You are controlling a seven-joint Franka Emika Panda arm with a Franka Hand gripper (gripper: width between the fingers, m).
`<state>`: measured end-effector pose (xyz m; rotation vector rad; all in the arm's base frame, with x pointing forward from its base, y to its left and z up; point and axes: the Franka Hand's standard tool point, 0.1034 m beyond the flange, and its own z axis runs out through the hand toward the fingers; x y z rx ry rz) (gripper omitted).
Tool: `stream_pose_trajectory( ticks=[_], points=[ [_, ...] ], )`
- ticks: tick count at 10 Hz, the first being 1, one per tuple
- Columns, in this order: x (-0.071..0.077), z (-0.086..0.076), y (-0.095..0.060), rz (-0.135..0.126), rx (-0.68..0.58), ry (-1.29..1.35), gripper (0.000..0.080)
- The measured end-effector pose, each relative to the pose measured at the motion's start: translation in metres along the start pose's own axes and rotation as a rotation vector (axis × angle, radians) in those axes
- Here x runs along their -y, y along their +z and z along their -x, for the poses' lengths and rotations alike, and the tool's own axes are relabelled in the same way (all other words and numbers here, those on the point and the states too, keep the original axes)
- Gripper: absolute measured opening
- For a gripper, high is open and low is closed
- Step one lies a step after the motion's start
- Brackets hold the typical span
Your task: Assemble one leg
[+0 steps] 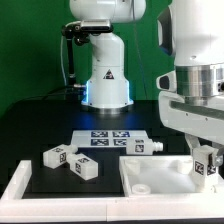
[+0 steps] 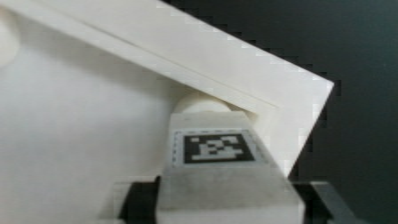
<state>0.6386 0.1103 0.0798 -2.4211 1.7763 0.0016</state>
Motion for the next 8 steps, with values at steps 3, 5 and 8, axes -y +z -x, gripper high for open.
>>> stream_pose_trajectory(
  ticks=[3, 5, 8],
  points=[
    [-0.001, -0.001, 0.001, 0.006, 0.000, -0.106, 0.0382],
    [0.000, -0.001, 0.004, 0.043, 0.002, -0.540, 0.0609],
    [-0.001, 0.007, 0.008, 0.055, 0.006, -0.774, 0.0648]
  ],
)
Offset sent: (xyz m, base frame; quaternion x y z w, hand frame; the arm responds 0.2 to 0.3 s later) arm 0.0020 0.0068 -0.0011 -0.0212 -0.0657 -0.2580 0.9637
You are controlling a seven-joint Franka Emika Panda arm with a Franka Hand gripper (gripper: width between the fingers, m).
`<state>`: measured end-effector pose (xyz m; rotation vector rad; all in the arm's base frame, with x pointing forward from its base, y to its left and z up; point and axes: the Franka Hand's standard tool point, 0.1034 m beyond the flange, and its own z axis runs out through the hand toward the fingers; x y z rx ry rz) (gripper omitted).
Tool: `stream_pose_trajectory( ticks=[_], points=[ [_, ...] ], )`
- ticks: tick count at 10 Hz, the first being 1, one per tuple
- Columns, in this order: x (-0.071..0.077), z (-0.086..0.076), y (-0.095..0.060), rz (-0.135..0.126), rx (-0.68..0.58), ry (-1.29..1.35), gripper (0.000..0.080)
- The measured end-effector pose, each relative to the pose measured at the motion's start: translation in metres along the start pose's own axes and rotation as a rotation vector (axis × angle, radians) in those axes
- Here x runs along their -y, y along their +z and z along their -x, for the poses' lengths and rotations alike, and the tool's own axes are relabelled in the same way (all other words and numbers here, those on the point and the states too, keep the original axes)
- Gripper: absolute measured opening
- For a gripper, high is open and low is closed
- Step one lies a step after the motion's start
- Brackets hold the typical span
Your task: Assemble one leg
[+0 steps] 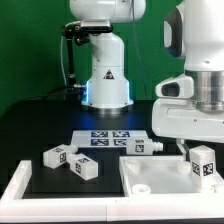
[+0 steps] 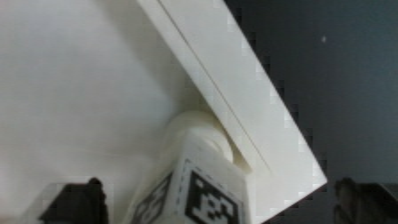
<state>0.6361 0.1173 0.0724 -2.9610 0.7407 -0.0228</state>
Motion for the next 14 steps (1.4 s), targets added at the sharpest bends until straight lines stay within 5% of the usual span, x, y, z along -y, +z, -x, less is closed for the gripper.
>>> stream_pose_trajectory(
  ticks=[6, 8, 9, 10, 14],
  points=[
    [-0.0059, -0.0101, -0.0028, 0.045, -0.022, -0.444, 0.0649],
    [-0.0062, -0.0101, -0.0024, 0.045, -0.022, -0.424, 0.0397],
    [-0.0060, -0.0100, -0.0024, 0.044, -0.023, -0.373, 0.0397],
    [-0.0060, -0.0099, -0.0024, 0.042, -0.024, -0.290, 0.0285],
    [-0.0039, -0.0073, -0.0012, 0.043, -0.037, 0.088, 0.0285]
  ],
)
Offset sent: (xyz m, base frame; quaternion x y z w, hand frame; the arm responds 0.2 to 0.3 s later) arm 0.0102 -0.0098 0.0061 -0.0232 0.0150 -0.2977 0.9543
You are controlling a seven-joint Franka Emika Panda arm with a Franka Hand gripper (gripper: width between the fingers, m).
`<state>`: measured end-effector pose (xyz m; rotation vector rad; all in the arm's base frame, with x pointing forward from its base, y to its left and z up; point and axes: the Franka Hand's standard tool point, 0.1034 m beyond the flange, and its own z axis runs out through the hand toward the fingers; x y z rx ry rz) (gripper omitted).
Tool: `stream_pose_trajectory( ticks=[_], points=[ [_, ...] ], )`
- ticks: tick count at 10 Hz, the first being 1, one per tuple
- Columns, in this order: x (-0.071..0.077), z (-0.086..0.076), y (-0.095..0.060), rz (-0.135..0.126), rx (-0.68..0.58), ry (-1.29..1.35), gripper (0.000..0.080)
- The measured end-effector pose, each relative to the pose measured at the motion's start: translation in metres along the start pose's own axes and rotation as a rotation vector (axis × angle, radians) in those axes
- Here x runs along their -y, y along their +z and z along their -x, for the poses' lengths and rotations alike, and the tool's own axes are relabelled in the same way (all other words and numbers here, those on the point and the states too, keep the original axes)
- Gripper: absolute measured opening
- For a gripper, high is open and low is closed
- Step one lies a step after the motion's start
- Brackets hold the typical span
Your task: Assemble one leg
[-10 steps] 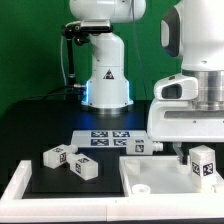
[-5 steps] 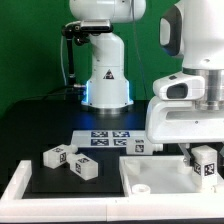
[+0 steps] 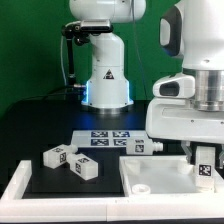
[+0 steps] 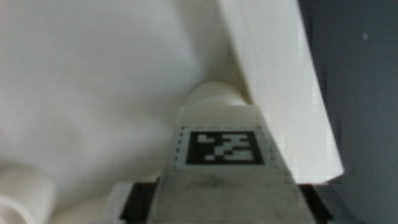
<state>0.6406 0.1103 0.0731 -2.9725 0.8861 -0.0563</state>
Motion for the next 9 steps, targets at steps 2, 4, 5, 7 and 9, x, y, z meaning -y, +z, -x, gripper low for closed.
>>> stream_pose_trajectory(
  ticks=[2, 4, 5, 7, 9],
  points=[
    [0.0008, 0.0014, 0.0000, 0.000, 0.000, 0.316, 0.0285],
    [0.0068, 0.0058, 0.0001, -0.012, -0.005, 0.669, 0.0285],
    [0.0057, 0.0048, 0.0003, -0.034, 0.000, 0.797, 0.0285],
    [0.0057, 0.0048, 0.0004, -0.039, 0.000, 0.816, 0.0285],
    [0.0031, 0.0055, 0.0004, -0.018, 0.006, 0.606, 0.0463]
  ],
)
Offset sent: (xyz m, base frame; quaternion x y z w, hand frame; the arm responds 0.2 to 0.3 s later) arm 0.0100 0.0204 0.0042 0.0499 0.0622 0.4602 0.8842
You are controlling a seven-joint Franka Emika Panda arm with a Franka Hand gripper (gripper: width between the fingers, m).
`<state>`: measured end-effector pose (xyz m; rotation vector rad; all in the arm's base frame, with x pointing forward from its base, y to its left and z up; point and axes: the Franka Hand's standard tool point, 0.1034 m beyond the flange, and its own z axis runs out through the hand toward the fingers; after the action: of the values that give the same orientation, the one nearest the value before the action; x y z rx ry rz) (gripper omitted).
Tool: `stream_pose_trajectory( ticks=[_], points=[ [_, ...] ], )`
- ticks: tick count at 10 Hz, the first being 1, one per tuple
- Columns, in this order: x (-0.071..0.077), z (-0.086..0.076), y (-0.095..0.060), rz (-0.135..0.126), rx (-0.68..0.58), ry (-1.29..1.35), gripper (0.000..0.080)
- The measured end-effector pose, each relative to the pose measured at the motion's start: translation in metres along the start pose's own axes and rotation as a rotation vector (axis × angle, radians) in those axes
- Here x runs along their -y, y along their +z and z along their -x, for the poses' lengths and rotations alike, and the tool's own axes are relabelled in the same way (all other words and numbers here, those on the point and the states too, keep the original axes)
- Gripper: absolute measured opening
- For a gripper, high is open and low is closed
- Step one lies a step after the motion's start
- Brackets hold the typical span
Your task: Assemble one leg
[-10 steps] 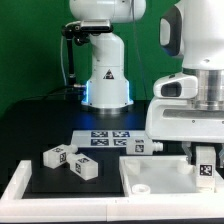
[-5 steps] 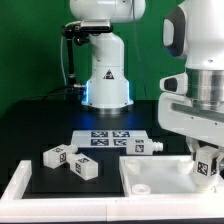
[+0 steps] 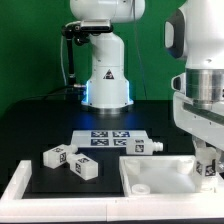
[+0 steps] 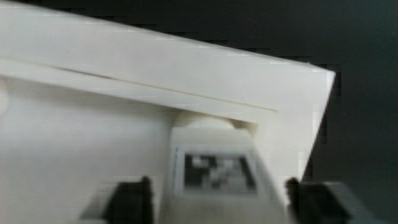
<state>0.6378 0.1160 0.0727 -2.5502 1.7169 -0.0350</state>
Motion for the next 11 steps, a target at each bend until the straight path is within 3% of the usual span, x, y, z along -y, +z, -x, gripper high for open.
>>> stream_pose_trajectory(
  ticks=[1, 2, 5, 7, 9, 10, 11],
  points=[
    [0.000, -0.002, -0.001, 0.019, 0.010, -0.245, 0.0463],
    [-0.001, 0.000, 0.002, 0.031, 0.024, -0.411, 0.0605],
    [-0.004, 0.007, 0.005, 0.027, 0.018, -0.606, 0.0647],
    [-0.003, 0.006, 0.004, 0.026, 0.019, -0.756, 0.0649],
    [0.000, -0.003, 0.002, 0.035, -0.005, -1.142, 0.0649],
    [0.000, -0.002, 0.002, 0.033, -0.003, -1.047, 0.0649],
    [0.000, -0.002, 0.002, 0.033, -0.004, -1.042, 0.0521]
  ],
)
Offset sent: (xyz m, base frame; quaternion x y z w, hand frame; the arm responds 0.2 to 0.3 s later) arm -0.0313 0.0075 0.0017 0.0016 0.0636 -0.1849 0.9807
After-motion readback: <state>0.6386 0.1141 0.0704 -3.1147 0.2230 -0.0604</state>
